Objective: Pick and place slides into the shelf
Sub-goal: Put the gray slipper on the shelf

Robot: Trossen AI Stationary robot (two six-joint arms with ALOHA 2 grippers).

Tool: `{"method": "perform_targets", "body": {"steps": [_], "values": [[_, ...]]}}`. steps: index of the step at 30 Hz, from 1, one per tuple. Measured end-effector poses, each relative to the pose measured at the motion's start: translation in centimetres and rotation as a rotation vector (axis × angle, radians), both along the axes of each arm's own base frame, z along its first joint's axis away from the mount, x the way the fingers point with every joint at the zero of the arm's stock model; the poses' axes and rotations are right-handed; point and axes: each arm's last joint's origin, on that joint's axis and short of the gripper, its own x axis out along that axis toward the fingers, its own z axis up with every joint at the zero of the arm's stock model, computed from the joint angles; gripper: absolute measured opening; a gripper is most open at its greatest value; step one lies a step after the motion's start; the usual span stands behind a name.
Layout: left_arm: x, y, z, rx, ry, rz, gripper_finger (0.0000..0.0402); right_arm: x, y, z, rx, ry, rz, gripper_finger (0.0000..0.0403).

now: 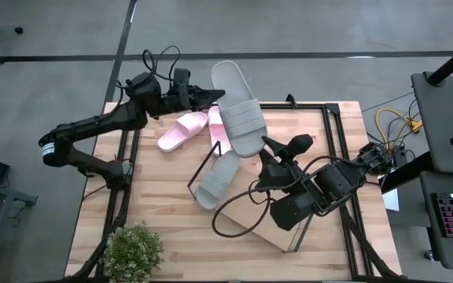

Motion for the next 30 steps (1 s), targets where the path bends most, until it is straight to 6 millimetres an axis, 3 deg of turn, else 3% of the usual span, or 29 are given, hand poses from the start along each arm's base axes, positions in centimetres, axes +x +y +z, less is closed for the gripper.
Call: {"method": "perform_targets", "body": {"steps": [11,22,30], "values": [[-1.2,2.0,0.3,0.002,-0.01,0.078,0.0035,-0.7,0.4,0.4,0.008,-0.022,0.016,0.0158],[-1.2,2.2,0.1,-0.011,0.002,0.05,0.0035,-1.6,-0.3,1.5,-0.041,-0.104,-0.054,0.0155],[-1.0,2.1,0.0,-0.011,0.007,0.035,0.0035,0.1,-1.8,1.9,0.0,-0.08,-0.069,0.0159]]}}
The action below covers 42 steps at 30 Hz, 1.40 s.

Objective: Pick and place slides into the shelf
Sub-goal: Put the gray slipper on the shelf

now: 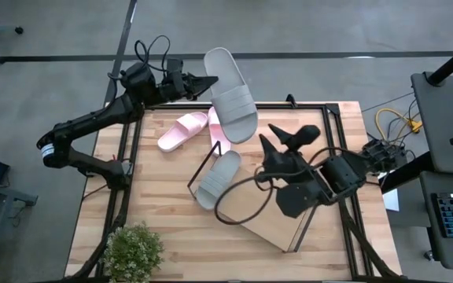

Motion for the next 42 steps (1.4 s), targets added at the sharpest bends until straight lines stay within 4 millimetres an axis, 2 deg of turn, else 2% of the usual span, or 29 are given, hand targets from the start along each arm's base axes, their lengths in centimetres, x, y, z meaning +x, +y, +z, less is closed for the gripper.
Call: {"method": "perform_targets", "body": {"steps": [8,14,28,34,42], "values": [[0.3,-0.5,-0.1,-0.003,0.009,-0.023,0.0034,1.7,-0.9,0.5,-0.025,0.067,0.005,0.0158],[0.4,-0.6,-0.2,-0.004,0.016,-0.038,0.0033,2.1,-0.7,1.1,-0.057,0.098,0.02,0.0157],[0.7,-1.4,-0.2,-0.006,0.016,-0.067,0.0033,3.0,-2.8,1.0,-0.053,0.138,-0.002,0.0157],[0.8,-1.5,-0.2,-0.004,0.016,-0.076,0.0033,3.3,-3.1,1.4,-0.044,0.105,-0.007,0.0157],[0.8,-1.5,-0.3,-0.01,0.024,-0.075,0.0033,3.8,-3.8,2.0,-0.052,0.105,0.0,0.0128]]}}
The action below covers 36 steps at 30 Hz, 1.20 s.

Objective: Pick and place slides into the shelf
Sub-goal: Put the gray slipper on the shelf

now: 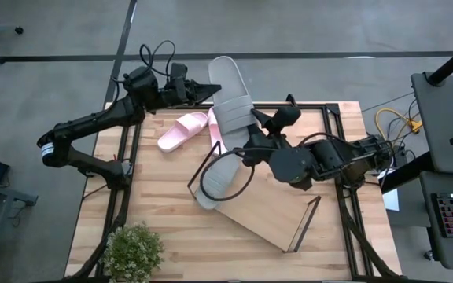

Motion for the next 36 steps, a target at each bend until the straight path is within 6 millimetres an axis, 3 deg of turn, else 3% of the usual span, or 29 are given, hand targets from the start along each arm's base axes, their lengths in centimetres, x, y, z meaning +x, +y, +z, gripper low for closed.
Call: {"method": "perform_targets", "body": {"steps": [7,9,21,28,36], "values": [[0.0,0.0,-0.1,-0.001,0.007,-0.001,0.0032,0.1,-0.2,0.0,0.019,-0.031,-0.007,0.0029],[0.0,0.0,-0.1,-0.001,0.008,-0.004,0.0032,0.1,-0.2,0.0,0.041,-0.063,-0.006,0.0016],[0.0,0.2,-0.1,0.006,0.011,-0.018,0.0063,-0.3,0.4,0.1,0.105,-0.236,-0.081,0.0009],[-0.1,0.4,-0.1,0.04,0.012,-0.015,0.0065,-0.9,1.7,0.1,0.079,-0.249,-0.108,0.0009],[-0.1,0.4,-0.1,0.036,0.011,-0.011,0.0066,-1.0,1.9,0.1,0.068,-0.252,-0.122,0.0008]]}}
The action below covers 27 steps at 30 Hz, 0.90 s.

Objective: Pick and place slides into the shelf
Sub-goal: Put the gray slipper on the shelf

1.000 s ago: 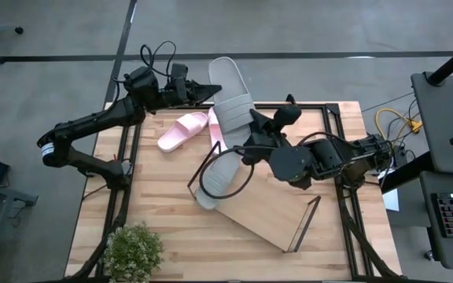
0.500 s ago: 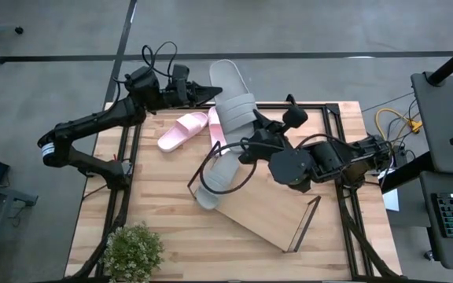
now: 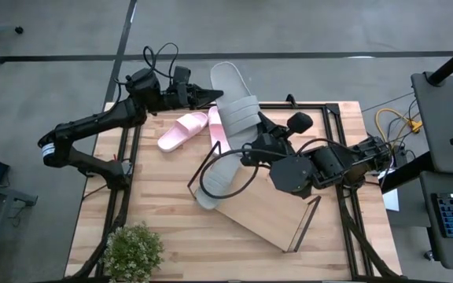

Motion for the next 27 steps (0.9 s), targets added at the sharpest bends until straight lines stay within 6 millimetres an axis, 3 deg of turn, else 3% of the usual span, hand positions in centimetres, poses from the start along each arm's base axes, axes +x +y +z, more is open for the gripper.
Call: {"method": "perform_targets", "body": {"steps": [8,20,27], "values": [[0.1,0.1,0.1,0.019,-0.015,-0.033,0.0074,0.1,-0.1,-0.1,0.014,-0.004,0.023,0.0008],[0.2,0.3,0.0,0.0,-0.015,-0.046,0.0237,0.0,-0.4,0.1,0.017,-0.011,0.018,0.0008],[-0.3,1.5,0.0,0.039,-0.01,0.014,0.0271,-0.7,-0.7,0.6,-0.017,0.004,-0.047,0.0008]]}}
